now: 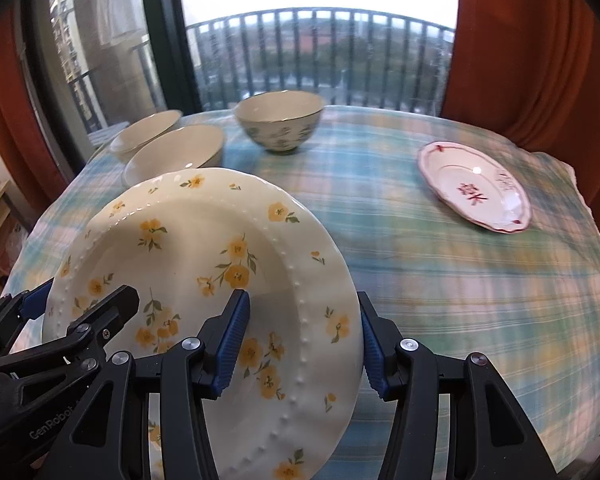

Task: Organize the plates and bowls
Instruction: 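Carry the beaded-rim dish over the large plate and lower it on top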

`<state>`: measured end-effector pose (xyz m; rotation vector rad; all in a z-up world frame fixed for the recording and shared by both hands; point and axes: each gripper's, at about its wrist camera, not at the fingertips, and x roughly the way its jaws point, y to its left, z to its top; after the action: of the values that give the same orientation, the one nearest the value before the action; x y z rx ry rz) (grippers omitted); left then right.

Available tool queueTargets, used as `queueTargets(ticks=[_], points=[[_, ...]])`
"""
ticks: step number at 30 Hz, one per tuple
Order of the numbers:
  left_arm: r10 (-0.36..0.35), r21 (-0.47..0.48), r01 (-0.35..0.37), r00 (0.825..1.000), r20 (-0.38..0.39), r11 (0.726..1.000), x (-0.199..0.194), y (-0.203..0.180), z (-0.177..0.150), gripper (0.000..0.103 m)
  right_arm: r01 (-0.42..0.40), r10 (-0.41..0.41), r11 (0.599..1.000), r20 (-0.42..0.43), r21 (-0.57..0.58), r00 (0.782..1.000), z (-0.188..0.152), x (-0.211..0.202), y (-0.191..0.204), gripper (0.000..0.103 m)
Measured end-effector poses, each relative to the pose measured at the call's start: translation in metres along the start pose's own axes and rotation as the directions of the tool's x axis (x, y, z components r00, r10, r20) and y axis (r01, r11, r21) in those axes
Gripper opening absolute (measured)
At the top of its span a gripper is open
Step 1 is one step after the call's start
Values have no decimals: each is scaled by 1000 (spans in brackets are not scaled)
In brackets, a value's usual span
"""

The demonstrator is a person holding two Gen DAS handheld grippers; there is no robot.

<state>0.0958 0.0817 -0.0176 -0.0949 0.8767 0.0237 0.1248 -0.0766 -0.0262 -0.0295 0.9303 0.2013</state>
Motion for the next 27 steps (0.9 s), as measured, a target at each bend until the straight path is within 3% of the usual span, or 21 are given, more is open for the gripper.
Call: queueTargets(ticks=[8, 21, 27], points=[[17, -12, -17, 1000, -25, 1000, 4, 23, -10, 79, -26, 26, 1000, -44, -11, 999, -6, 12, 26, 56], [-17, -47, 13, 996, -87, 999, 25, 37, -25, 80, 11, -12, 999, -36, -37, 999, -7, 16, 41, 56], [31, -39, -34, 997, -71, 999, 24, 35, -27, 81, 7, -10, 999, -62, -44, 998, -11, 22, 45, 56]])
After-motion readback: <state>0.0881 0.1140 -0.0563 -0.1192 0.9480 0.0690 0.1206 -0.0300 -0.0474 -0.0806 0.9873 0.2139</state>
